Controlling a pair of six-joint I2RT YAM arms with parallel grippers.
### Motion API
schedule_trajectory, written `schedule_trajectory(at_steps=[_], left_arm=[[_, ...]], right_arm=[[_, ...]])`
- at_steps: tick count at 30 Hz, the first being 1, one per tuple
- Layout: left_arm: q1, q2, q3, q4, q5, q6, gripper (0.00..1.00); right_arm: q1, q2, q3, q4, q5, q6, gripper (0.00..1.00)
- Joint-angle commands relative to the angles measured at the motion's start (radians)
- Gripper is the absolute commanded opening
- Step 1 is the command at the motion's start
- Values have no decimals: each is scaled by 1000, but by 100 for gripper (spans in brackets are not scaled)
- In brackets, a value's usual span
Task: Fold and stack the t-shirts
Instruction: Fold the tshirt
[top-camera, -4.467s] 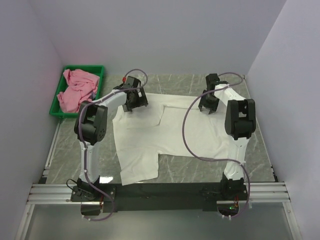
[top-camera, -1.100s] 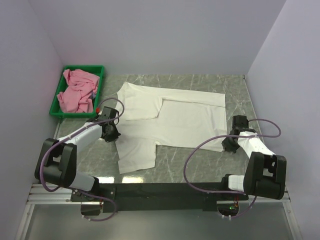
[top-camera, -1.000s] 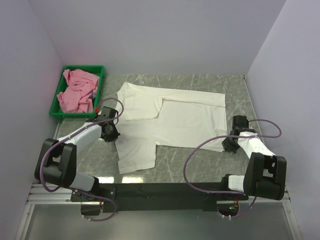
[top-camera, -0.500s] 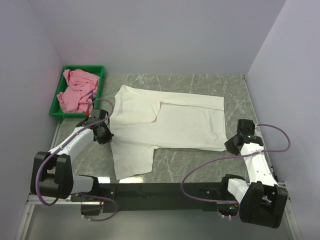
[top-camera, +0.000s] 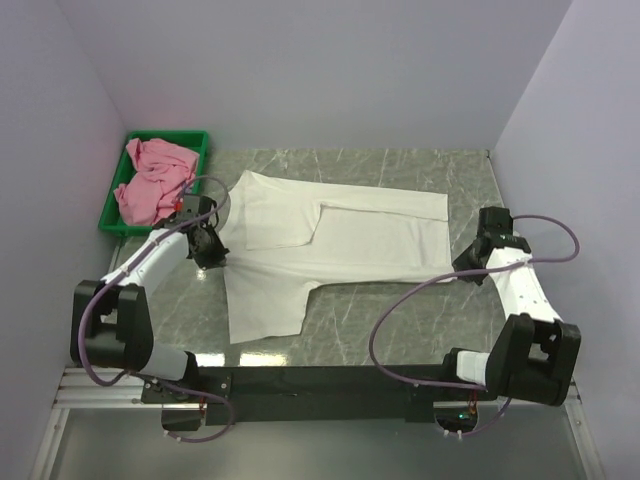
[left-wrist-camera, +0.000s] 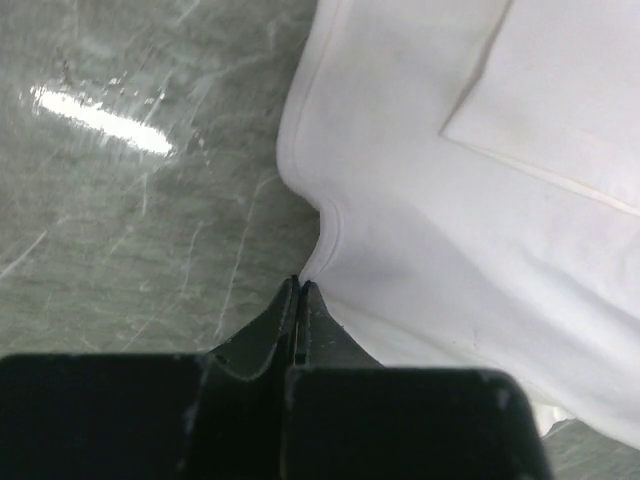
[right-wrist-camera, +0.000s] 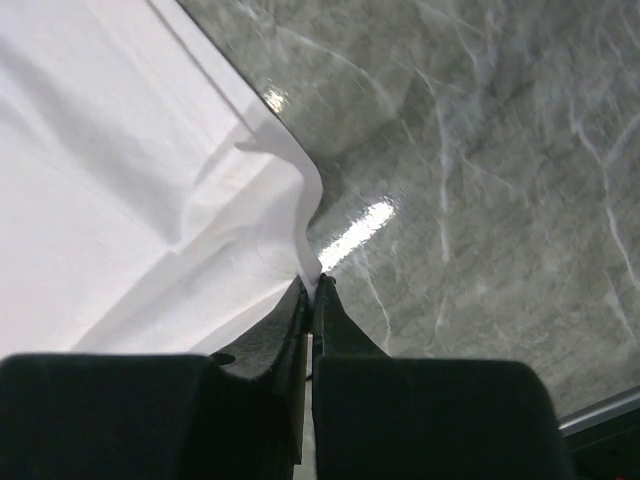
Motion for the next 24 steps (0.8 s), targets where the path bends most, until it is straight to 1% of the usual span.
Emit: schedule_trajectory(at_steps=[1,11,15,20,24], left_arm=[[12,44,94,-35,14,43,1],[26,188,290,-89,35,82,1],[39,236,335,-94,35,92,1],[46,280,410,-92,46,101,1],[47,325,436,-78,46,95,1]], right_arm=[[-9,52,88,6,25,-48,0],[-7,244,246,34,-7,-53,0],[-6,314,290,45,-9,-62,0],[-6,364,317,60,-13,-65,0],[-4,407,356,63,-2,-68,0]])
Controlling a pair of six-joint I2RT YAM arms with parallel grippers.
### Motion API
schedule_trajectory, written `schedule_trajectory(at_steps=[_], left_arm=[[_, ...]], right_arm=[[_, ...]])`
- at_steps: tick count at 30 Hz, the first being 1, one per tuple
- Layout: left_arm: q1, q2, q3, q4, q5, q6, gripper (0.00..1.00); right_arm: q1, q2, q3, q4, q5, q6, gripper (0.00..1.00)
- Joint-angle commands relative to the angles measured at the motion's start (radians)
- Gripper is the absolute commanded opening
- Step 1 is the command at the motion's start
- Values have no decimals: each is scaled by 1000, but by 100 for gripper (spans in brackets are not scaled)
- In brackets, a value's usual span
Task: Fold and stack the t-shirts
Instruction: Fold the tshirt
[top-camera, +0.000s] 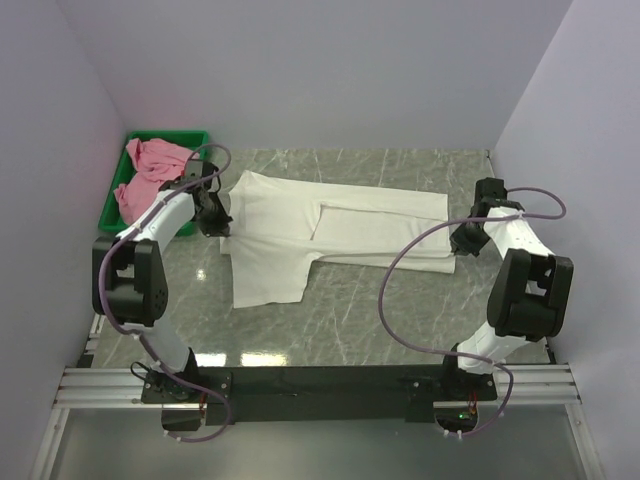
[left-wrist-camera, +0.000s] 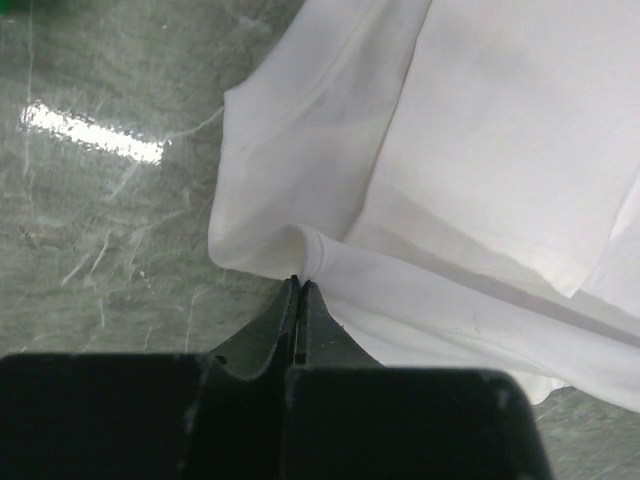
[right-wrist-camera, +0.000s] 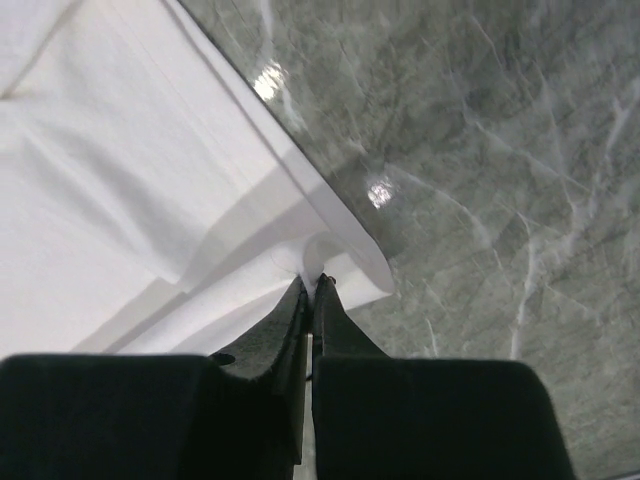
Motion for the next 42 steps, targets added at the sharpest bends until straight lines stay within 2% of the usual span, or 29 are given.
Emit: schedule_trajectory(at_steps=[1,21,34,42], left_arm=[[14,27,50,11,-14,18,1],[22,142,148,54,-12,5,1],[22,222,165,123,-52,10,1],[22,204,127,191,-33,33,1]], right_arm=[[-3,29,71,32,48,-16,0],[5,178,194,52,51,-8,0],[5,258,178,112,61,-1,0],[5,270,149,150,54,-2,1]])
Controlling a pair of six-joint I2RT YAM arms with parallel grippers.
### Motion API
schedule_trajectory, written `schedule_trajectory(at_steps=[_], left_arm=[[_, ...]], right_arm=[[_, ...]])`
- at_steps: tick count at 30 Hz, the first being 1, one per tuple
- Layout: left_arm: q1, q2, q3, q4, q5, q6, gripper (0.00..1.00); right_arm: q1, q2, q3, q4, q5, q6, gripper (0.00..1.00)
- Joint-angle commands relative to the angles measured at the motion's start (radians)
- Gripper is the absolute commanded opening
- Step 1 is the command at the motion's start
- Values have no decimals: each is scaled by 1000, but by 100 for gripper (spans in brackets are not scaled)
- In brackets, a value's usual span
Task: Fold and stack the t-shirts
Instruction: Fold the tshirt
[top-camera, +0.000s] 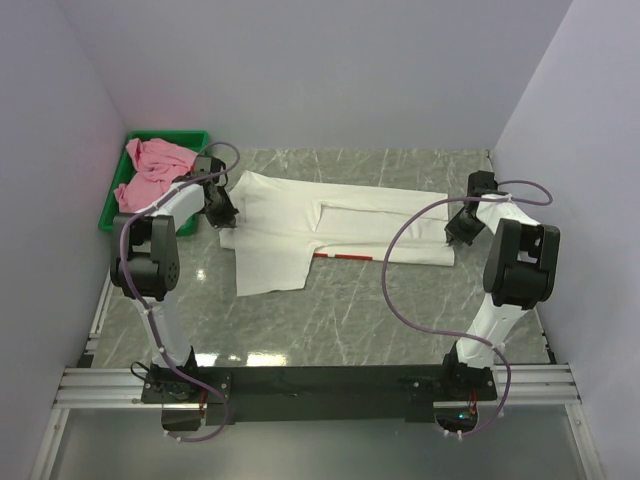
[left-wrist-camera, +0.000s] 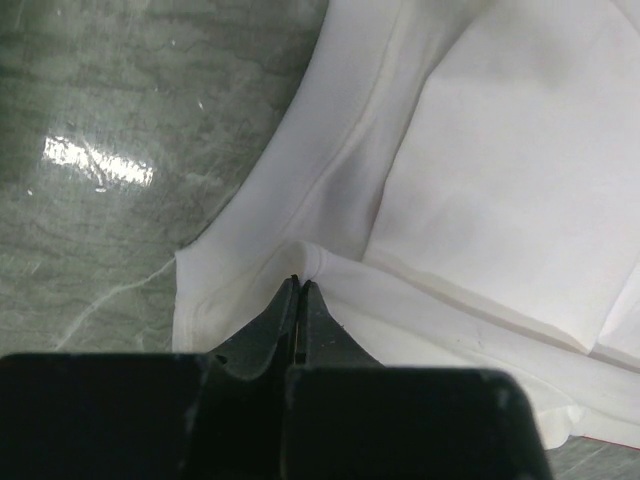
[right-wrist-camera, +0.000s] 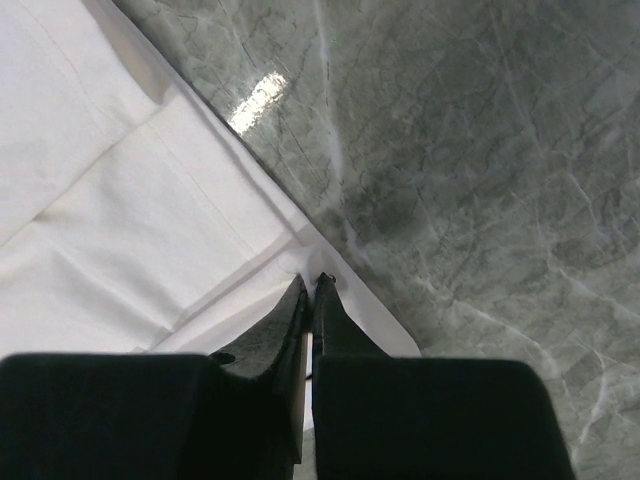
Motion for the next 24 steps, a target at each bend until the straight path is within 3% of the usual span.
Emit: schedule_trajectory(at_steps=[1,15,24], left_arm=[[13,-31,6,68,-43,30,1],[13,-56,-21,101,-73,13,1],[13,-47,-32,146,-76,18,2]], right_arm=[[-2,9,-5,53,56,-3,1],[-4,-27,10,79,36,0,2],[-5,8,6,105,46,3,8]])
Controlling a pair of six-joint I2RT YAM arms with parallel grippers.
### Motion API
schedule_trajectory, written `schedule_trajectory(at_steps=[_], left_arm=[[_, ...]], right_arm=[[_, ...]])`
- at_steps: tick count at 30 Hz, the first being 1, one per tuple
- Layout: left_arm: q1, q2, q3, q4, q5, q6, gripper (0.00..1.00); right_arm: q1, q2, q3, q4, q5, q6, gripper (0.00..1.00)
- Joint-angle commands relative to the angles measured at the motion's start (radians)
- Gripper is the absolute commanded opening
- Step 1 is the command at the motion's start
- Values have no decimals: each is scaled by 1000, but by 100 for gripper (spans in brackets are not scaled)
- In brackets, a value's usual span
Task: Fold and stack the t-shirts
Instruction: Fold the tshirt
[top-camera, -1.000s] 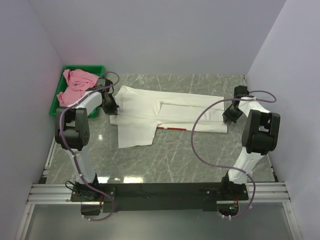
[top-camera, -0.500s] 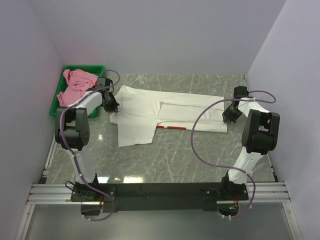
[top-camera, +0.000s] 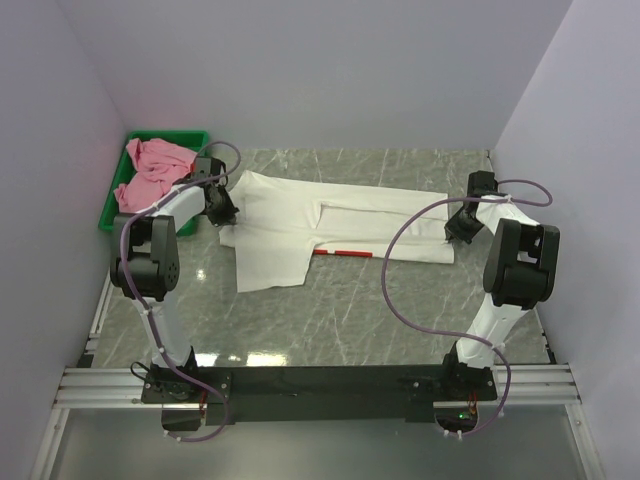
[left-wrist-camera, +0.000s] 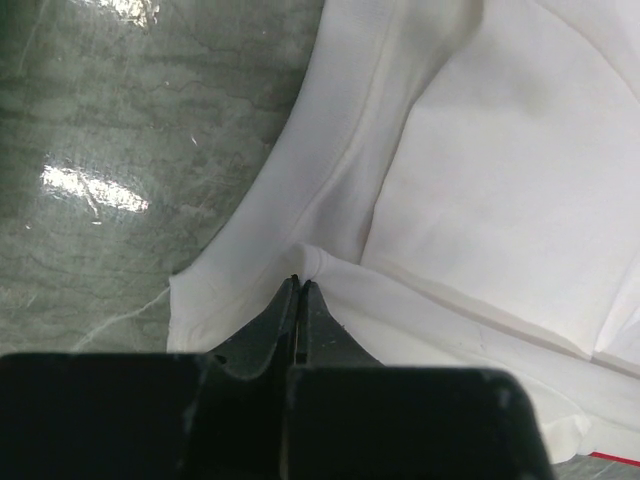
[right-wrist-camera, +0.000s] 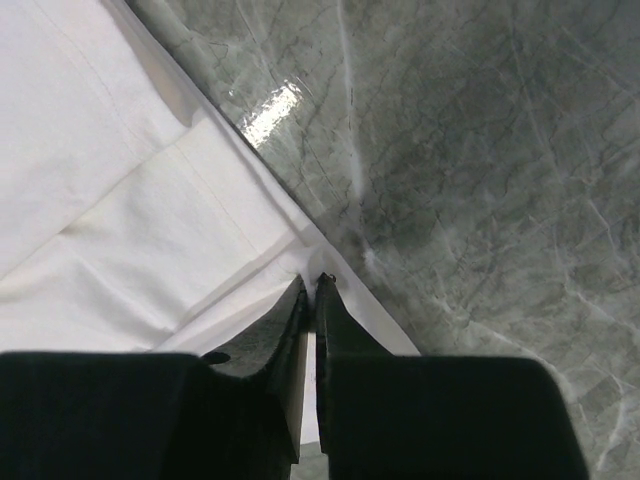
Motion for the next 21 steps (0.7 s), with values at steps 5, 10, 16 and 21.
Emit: schedule_trajectory(at_steps=[5,10,16,21], left_arm=[[13,-42,-6,62,-61,18,16],[13,-102,7,53,-53,25,52],[4,-264,-30,5,-68,38,88],[-16,-430,-192,-53,-93,-2,100]], right_arm=[[-4,22,22,54,59,-6,21],[15,-25,45,46,45,-33,41],[122,-185,18,72,34,-79,64],[317,-318,-66,150,-21,-182,66]])
